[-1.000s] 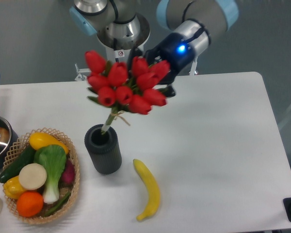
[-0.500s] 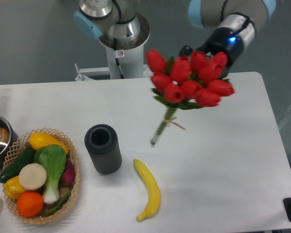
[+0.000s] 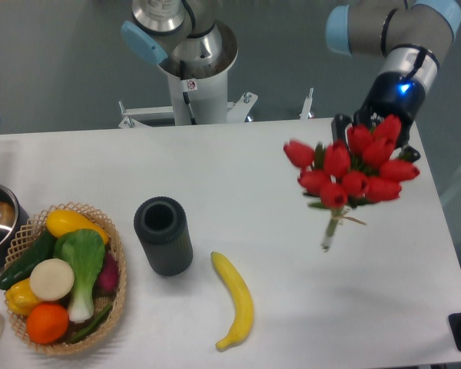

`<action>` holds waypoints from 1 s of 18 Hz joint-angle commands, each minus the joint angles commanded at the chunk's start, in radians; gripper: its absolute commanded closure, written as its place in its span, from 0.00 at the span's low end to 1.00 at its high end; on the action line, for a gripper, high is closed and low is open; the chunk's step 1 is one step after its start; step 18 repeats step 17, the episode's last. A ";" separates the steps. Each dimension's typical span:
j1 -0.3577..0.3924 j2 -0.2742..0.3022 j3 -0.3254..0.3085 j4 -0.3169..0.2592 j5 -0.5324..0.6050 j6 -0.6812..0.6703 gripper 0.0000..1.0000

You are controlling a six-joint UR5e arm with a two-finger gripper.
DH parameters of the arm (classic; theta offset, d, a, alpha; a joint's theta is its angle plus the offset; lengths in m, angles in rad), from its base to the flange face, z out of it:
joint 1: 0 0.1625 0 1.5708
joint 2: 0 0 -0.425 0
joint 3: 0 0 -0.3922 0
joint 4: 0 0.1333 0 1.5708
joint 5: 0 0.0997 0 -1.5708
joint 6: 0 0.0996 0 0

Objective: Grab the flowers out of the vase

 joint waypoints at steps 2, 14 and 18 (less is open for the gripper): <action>-0.014 0.003 -0.002 0.000 0.089 0.002 1.00; -0.170 -0.037 0.115 -0.078 0.698 0.037 0.96; -0.198 -0.061 0.129 -0.124 0.822 0.089 0.96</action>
